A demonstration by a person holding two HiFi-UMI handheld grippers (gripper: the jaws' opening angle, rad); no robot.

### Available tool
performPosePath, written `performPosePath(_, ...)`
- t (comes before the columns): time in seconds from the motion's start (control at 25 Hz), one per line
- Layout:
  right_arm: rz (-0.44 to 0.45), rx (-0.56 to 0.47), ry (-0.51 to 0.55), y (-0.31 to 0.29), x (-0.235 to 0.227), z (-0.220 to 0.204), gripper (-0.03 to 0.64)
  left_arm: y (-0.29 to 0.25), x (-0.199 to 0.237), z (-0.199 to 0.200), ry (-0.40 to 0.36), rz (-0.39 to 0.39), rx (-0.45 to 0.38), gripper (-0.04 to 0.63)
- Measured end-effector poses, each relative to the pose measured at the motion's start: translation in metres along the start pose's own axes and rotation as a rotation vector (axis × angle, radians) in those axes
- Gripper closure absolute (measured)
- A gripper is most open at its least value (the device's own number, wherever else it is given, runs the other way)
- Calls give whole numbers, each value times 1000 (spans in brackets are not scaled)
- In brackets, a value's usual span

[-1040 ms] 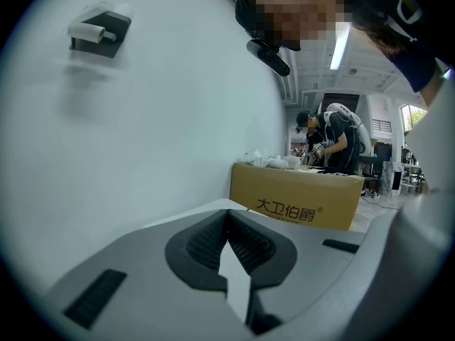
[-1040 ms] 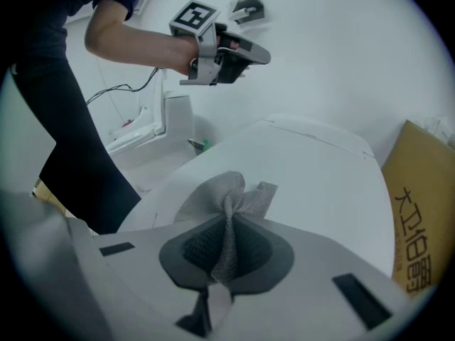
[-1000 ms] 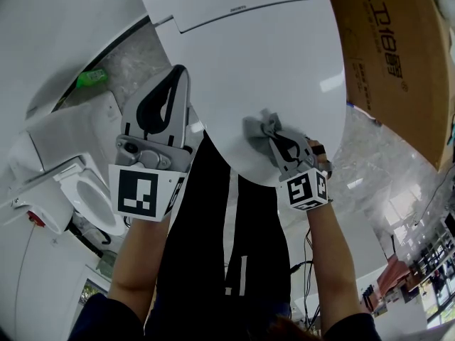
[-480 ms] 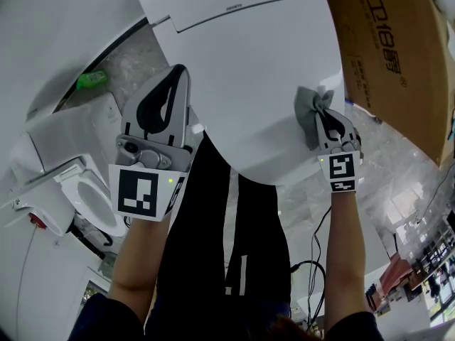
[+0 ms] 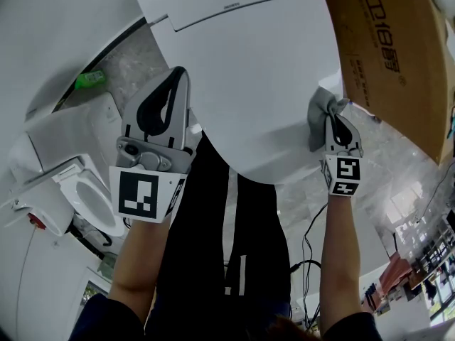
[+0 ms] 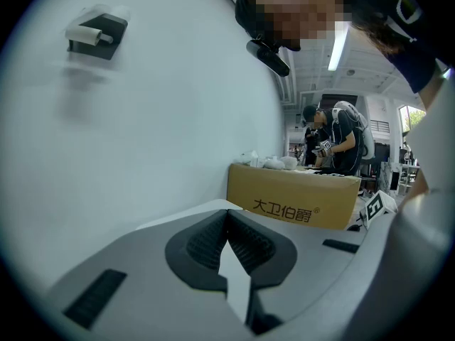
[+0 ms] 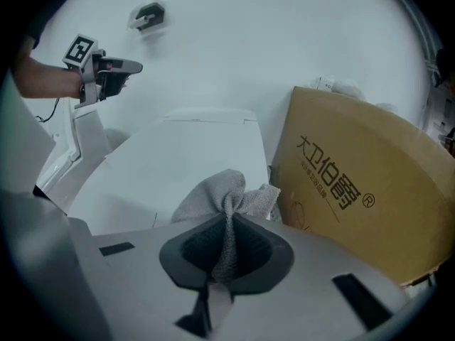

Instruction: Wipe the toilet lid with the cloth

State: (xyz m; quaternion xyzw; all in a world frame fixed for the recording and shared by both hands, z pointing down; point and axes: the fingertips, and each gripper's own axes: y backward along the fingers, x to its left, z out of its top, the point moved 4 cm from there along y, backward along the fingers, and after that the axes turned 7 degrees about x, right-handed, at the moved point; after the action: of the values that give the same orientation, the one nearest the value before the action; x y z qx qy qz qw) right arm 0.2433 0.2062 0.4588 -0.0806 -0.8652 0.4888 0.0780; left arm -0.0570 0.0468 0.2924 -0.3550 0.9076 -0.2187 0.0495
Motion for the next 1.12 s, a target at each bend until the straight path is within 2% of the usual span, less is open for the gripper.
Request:
performPosePath(0.24,66,7,76,5,31,-5,580,-3,-4,1,5,-1,-7,582)
performPosePath(0.48,199,1,213,9,87,-4,580,-5,-8,0,4,-4,1,581)
performPosePath(0.64,295,10,248,11,119,-10,580,-7,-11,2,-1,-6,-3,581)
performPosePath(0.76,379,8,207,19,135,-7,581,-5,-12,8,-8,-4,-8,581)
performPosePath(0.84,380,-45,130,32,134,5,581,-3,-13,16,-18,-1,-15,581)
performPosePath(1.0,288,-209,-55,82,101,57,581,13,-17,48,-16,13,-22,581)
performPosePath(1.12,212,-376,-128,137,66,116,581,31,-21,89,-18,39,-32,581)
